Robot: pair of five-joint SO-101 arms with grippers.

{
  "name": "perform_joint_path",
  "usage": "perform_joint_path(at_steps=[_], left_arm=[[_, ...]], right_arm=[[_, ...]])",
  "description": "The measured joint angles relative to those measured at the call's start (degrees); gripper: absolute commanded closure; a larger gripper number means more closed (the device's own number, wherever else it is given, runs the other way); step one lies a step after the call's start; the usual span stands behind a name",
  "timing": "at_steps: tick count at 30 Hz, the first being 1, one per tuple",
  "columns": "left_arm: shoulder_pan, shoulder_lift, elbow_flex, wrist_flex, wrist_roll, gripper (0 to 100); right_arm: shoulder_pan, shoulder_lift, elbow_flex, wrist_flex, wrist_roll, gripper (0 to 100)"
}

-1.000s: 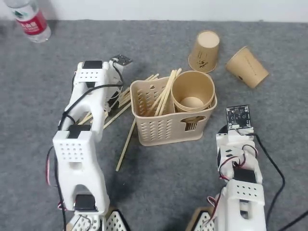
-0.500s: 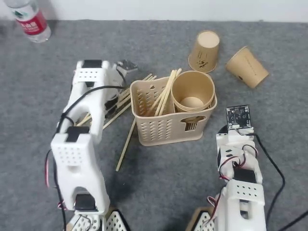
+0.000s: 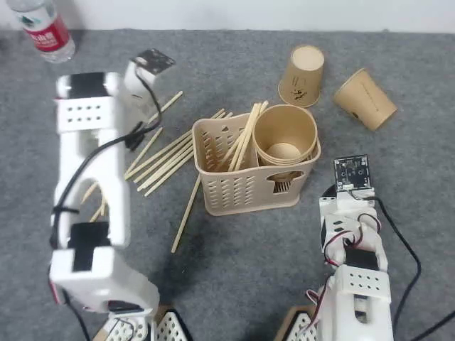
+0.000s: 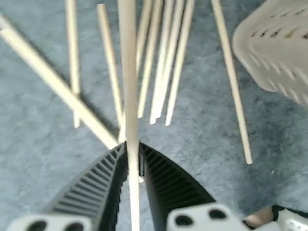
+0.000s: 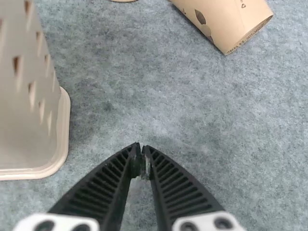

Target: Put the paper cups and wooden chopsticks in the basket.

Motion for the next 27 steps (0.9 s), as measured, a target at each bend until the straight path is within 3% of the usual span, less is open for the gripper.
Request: perform_joint_path(at_steps=[8, 16, 20, 25, 27], left_arm=[[0.35, -13.01, 0.00, 0.00, 8.62, 99], [11.96, -29.63, 0.00, -1.67, 24.79, 99], [18.64, -37.98, 0.00, -7.38, 36.13, 99], [23.47, -44.57, 0.00, -19.87, 53.98, 99], [25.32, -45.45, 0.00, -24.26, 57.85, 99]], right_arm=[[0.09, 0.00, 0.00, 0.00, 0.00, 98.3], [0.00, 0.00, 0.00, 0.00, 0.00, 98.3], [0.09, 0.00, 0.00, 0.00, 0.00, 98.3], [0.00, 0.00, 0.00, 0.00, 0.00, 98.3], [0.00, 0.00, 0.00, 0.00, 0.00, 98.3]])
